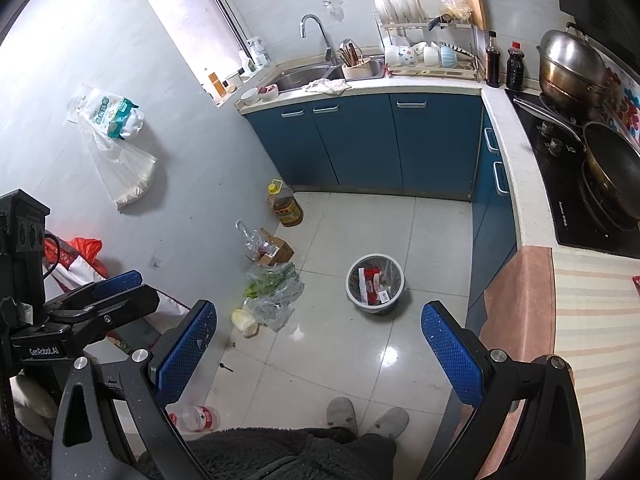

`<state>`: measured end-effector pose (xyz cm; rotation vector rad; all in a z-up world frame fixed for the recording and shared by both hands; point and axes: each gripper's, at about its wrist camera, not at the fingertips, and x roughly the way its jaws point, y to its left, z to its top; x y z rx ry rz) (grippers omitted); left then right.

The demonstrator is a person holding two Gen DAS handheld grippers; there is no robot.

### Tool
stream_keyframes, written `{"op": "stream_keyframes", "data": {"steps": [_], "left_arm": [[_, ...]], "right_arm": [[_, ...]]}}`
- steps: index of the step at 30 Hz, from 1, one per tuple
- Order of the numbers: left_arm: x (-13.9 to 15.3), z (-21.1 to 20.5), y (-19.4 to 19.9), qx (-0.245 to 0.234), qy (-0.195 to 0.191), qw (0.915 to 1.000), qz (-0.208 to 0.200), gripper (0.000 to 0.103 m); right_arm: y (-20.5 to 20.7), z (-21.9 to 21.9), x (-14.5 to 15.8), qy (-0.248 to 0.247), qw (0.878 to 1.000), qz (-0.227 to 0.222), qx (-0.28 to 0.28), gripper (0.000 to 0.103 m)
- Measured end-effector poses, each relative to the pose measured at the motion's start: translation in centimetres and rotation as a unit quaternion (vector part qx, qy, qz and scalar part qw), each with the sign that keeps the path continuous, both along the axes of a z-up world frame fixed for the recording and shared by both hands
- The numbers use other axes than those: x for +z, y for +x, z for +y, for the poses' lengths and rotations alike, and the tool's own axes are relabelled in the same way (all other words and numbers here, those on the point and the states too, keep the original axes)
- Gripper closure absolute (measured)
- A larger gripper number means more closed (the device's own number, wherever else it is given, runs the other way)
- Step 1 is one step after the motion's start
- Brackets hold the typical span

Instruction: Collect trash

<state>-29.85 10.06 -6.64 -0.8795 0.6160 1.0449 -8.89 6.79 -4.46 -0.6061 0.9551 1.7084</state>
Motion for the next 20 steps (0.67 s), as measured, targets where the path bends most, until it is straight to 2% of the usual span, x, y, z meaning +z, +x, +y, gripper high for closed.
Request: {"op": "stream_keyframes", "data": {"steps": [20], "left_arm": [[0.44,-0.4,0.31,-0.007,0.001,0.9999,-0.008,0.0]], "right_arm": [[-0.59,0.15,0.29,0.001,1.0,0.001,0.009,0.0]]}}
